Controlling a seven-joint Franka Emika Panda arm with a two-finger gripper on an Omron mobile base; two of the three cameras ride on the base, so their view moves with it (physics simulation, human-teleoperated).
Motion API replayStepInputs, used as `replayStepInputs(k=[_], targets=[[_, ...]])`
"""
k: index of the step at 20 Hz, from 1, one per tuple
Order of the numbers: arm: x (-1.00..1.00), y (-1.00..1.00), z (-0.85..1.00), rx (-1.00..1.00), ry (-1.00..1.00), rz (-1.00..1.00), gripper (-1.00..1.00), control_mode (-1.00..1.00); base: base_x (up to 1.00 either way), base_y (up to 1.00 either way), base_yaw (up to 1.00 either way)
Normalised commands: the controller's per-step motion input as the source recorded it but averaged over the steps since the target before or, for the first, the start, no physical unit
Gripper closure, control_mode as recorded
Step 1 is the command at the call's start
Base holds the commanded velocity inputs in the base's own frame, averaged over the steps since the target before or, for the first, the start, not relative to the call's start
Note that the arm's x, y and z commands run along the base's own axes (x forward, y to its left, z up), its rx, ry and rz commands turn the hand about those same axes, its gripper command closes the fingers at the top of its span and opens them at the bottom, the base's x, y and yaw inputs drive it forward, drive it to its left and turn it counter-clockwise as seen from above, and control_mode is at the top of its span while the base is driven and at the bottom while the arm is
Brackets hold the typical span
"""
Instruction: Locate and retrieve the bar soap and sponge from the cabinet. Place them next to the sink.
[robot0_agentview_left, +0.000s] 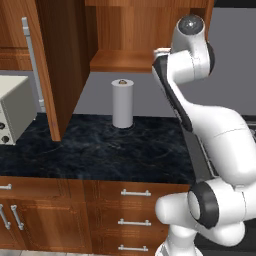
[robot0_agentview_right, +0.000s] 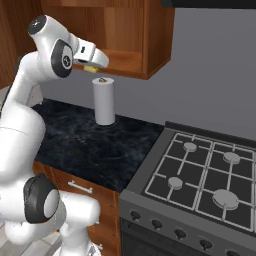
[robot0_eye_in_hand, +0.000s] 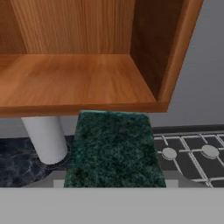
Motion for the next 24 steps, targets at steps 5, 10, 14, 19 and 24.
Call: replayStepInputs(k=[5,10,14,19,24], targets=[[-1.0,0.08,0.0,0.0,0.0,0.0,1.0,-1.0,0.0,0.0,0.0],[-1.0,0.02,0.0,0.0,0.0,0.02,1.0,-1.0,0.0,0.0,0.0],[-1.0,0.0,0.0,0.0,0.0,0.02,1.0,-1.0,0.0,0.0,0.0],[-1.0,0.03,0.0,0.0,0.0,0.02,1.0,-1.0,0.0,0.0,0.0],[-0.94,0.11,-0.01,0.0,0.0,0.02,1.0,-1.0,0.0,0.0,0.0]])
